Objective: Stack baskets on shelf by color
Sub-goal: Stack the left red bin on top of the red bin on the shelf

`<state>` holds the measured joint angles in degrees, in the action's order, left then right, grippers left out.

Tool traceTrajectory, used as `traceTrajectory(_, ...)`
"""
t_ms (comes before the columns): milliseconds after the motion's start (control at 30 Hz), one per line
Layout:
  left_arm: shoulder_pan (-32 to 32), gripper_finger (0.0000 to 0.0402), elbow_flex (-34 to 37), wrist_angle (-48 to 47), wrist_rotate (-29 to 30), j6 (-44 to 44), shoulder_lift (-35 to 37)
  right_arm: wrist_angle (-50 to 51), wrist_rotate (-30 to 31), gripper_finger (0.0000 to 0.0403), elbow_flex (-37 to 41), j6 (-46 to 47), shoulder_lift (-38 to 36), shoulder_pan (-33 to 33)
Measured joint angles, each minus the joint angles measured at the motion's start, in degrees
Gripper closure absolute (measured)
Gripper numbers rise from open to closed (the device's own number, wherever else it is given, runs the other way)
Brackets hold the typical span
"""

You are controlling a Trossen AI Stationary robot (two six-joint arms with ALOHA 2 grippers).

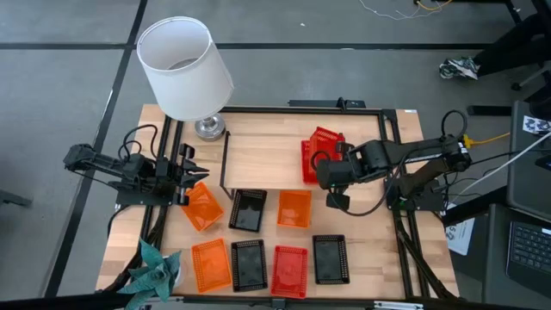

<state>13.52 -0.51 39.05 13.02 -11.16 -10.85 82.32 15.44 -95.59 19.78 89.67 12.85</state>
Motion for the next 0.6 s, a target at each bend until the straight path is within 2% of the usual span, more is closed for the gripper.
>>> traceTrajectory(300, 0.0, 0.0363, 0.0, 0.0, 0.0, 0.0, 0.0, -0.1, -0.1, 0.0399, 0.0, 0.9, 0.0, 0.1)
traceTrajectory(600, 0.0, 0.0363, 0.0, 0.0, 0.0, 0.0, 0.0, -0.1, -0.5, 0.0349, 0.0, -0.8, 0.0, 0.1)
